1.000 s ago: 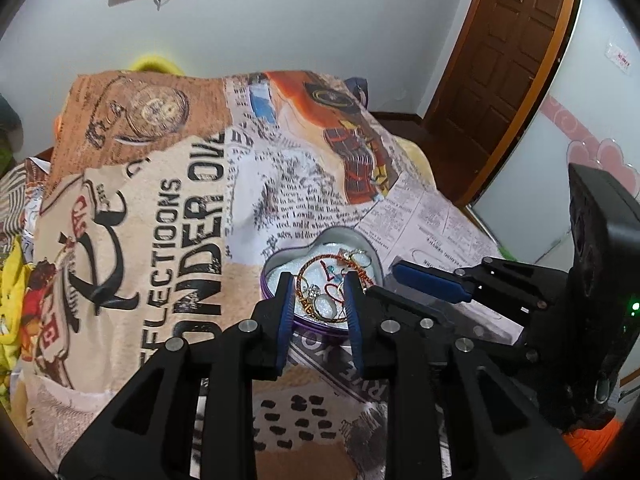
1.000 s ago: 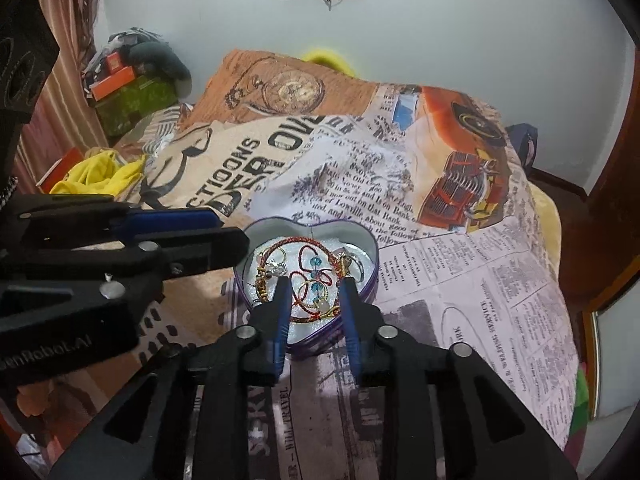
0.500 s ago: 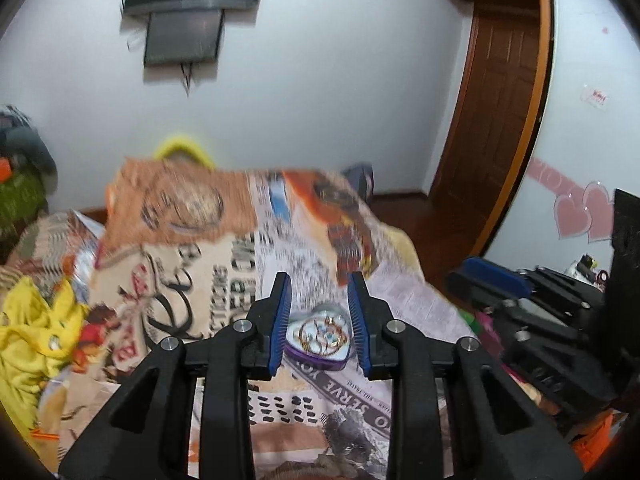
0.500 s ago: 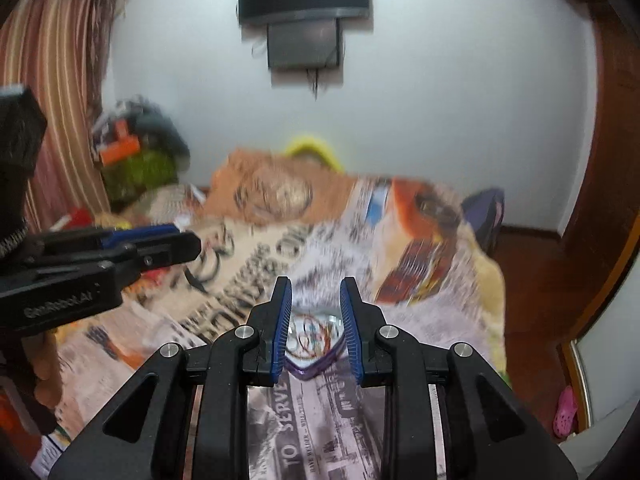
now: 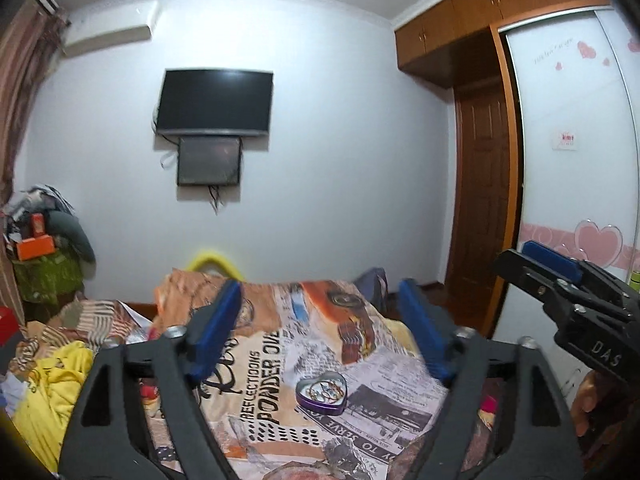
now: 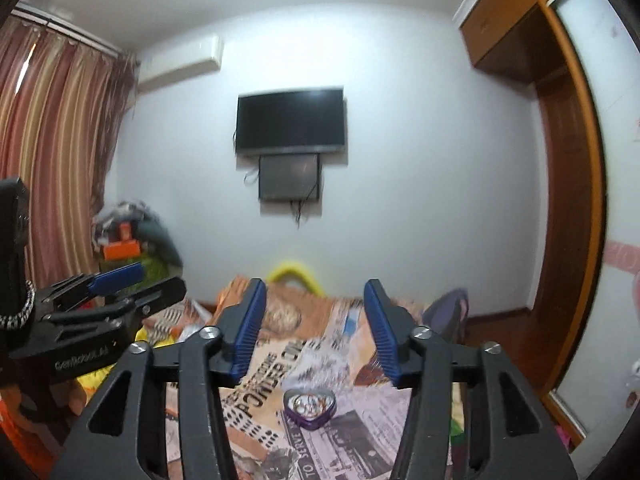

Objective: Organize jewelry

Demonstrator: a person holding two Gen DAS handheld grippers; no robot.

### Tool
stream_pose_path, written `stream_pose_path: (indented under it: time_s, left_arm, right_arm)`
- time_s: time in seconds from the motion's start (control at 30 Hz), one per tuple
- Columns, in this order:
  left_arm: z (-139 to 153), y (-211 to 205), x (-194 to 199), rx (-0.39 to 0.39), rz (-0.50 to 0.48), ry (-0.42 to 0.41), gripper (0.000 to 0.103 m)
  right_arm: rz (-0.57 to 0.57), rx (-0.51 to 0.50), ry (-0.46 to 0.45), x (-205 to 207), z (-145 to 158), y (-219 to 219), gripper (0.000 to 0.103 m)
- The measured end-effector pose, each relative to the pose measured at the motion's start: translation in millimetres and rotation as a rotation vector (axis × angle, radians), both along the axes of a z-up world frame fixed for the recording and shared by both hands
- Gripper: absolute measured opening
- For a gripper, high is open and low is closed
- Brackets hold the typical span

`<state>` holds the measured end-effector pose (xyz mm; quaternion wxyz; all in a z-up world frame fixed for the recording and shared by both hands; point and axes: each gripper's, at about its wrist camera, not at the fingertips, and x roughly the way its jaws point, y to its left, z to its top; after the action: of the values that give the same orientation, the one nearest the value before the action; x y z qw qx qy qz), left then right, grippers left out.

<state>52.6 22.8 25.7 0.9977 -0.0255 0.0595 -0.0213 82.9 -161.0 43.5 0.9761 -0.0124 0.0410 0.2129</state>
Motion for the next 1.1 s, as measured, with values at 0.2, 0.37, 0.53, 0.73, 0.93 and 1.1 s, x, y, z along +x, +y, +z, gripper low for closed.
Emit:
stream_pose_path:
  time_s: [0.2, 0.37, 0.53, 0.73, 0.93, 1.1]
  left_arm:
    - [3, 1, -25, 0.014, 0.061, -0.054, 0.101]
    - [2, 2, -32, 0.010, 0.068, -0.055, 0.102]
    - [0, 1, -35, -0.001, 0.071, -0.052, 0.102]
    - [-3, 0, -35, -0.002, 0.073, -0.041, 0.102]
    - [-6, -1, -36, 0.002, 0.076, -0.026, 0.102]
    - [-7, -1, -33, 0.000, 0.073, -0.015, 0.102]
  right_arm:
    - [-0.052, 0.027, -0.039, -11, -2, 1, 0.090]
    - [-0.099, 0.027, -0.047, -15, -5, 5, 0.102]
    - [-0.118, -0.006, -0.056, -21, -6, 6, 0.102]
    - [-0.115, -0.019, -0.053, -29, -13, 0, 0.102]
    - [-0.114, -0.019, -0.041, -31, -14, -3, 0.103]
    - [-0.113, -0.014, -0.030, -30, -13, -5, 0.103]
